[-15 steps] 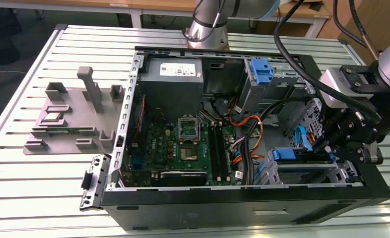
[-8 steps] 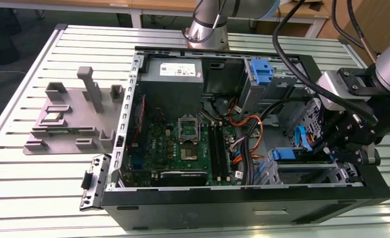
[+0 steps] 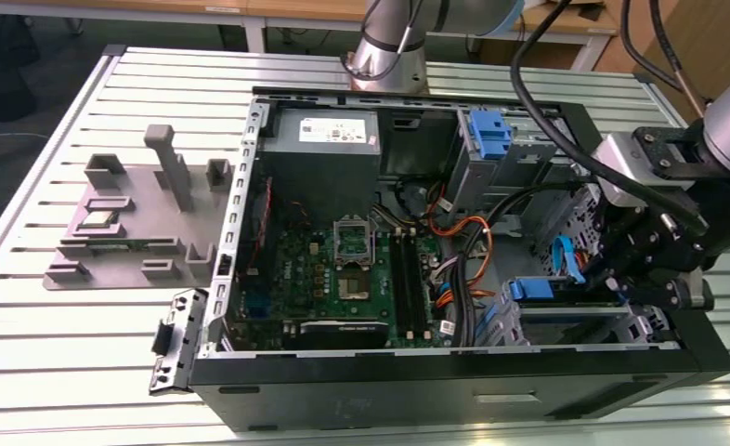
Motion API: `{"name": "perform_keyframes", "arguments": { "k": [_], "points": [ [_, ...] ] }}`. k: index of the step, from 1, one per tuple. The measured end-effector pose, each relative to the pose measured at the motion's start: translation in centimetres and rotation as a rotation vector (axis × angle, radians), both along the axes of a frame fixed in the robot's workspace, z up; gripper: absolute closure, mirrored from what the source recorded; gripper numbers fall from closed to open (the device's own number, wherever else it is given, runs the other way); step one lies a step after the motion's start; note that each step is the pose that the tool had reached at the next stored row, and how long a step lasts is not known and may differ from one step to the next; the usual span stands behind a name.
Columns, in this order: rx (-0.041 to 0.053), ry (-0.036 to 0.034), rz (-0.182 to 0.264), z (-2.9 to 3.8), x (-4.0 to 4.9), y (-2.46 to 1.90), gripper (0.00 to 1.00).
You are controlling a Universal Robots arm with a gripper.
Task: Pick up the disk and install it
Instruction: 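Insert the second disk wire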
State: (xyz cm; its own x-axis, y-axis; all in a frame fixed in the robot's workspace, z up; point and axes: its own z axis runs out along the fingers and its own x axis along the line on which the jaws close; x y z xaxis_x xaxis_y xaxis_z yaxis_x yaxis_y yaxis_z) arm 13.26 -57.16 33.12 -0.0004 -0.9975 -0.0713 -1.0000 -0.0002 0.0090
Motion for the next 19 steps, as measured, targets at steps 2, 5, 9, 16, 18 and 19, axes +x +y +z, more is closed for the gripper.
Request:
{"name": "perform_keyframes", "arguments": {
  "k": [2, 5, 9, 16, 18, 19],
  "points": [
    [0.0003, 0.0000, 0.000, 0.55, 0.00, 0.00, 0.76],
    [0.0005, 0.0000, 0.000, 1.42, 0.00, 0.00, 0.76],
    [0.0005, 0.0000, 0.000, 2.43, 0.00, 0.00, 0.76],
    [0.0007, 0.0000, 0.000, 2.79, 0.00, 0.00, 0.76],
    [0.0007, 0.0000, 0.000, 2.84, 0.00, 0.00, 0.76],
    [0.0006, 0.0000, 0.000, 2.85, 0.00, 0.00, 0.76]
  ]
}}
